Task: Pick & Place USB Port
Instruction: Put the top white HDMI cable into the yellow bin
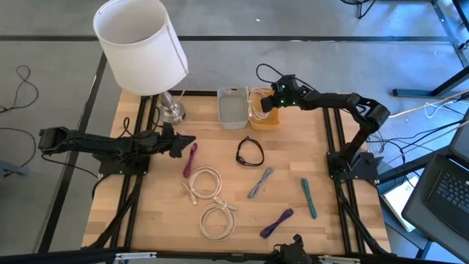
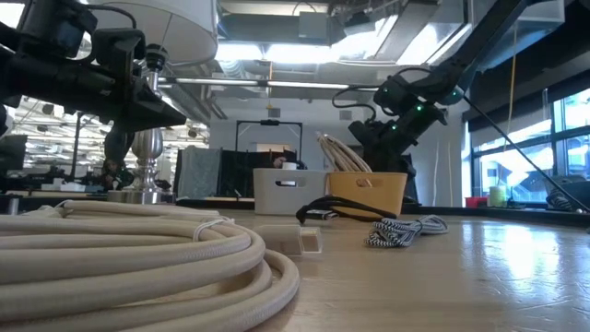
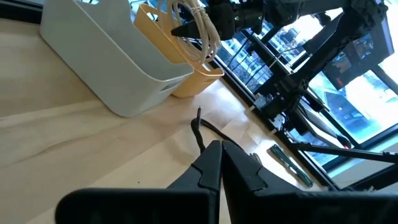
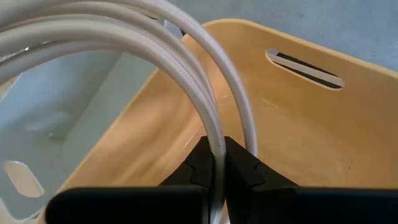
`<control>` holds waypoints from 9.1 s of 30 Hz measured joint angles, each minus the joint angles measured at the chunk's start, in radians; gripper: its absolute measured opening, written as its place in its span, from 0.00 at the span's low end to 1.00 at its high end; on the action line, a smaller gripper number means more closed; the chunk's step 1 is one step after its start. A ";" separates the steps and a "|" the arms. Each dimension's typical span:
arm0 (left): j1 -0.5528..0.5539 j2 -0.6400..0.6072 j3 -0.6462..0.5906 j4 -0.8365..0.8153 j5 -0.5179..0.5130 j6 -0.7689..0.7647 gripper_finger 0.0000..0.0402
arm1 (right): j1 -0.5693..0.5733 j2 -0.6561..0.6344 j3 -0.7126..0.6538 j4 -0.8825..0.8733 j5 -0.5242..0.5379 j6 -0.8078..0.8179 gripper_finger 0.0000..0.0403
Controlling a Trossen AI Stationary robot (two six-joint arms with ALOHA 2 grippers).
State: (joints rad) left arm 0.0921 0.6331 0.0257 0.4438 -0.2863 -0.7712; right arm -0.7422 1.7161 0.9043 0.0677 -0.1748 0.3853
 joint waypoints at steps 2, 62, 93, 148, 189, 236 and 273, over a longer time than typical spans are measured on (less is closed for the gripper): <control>0.000 0.000 0.000 0.000 0.000 0.000 0.01 | 0.000 0.000 0.000 0.000 0.003 0.000 0.04; 0.000 0.000 0.001 -0.011 0.042 0.000 0.01 | 0.003 0.053 0.001 0.058 0.068 0.004 0.49; 0.000 0.000 0.000 -0.024 0.118 -0.038 0.01 | 0.701 -0.630 0.001 -0.463 -0.064 0.303 0.39; -0.051 -0.248 0.001 -0.005 0.357 0.079 0.01 | 0.803 0.672 0.975 -0.660 0.066 -0.049 0.39; -0.051 -0.250 0.001 -0.111 0.375 0.083 0.01 | 0.792 0.215 0.909 -1.579 0.666 0.228 0.02; -0.051 -0.249 0.001 -0.112 0.190 0.181 0.01 | -0.138 -0.270 -0.215 0.043 -0.273 0.200 0.02; -0.051 -0.249 0.001 -0.112 0.153 0.182 0.01 | -0.211 -0.076 -0.213 0.098 -0.295 0.132 0.08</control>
State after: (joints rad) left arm 0.0414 0.3840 0.0269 0.3321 -0.1337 -0.5891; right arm -0.9527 1.6405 0.6917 0.1653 -0.4700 0.5170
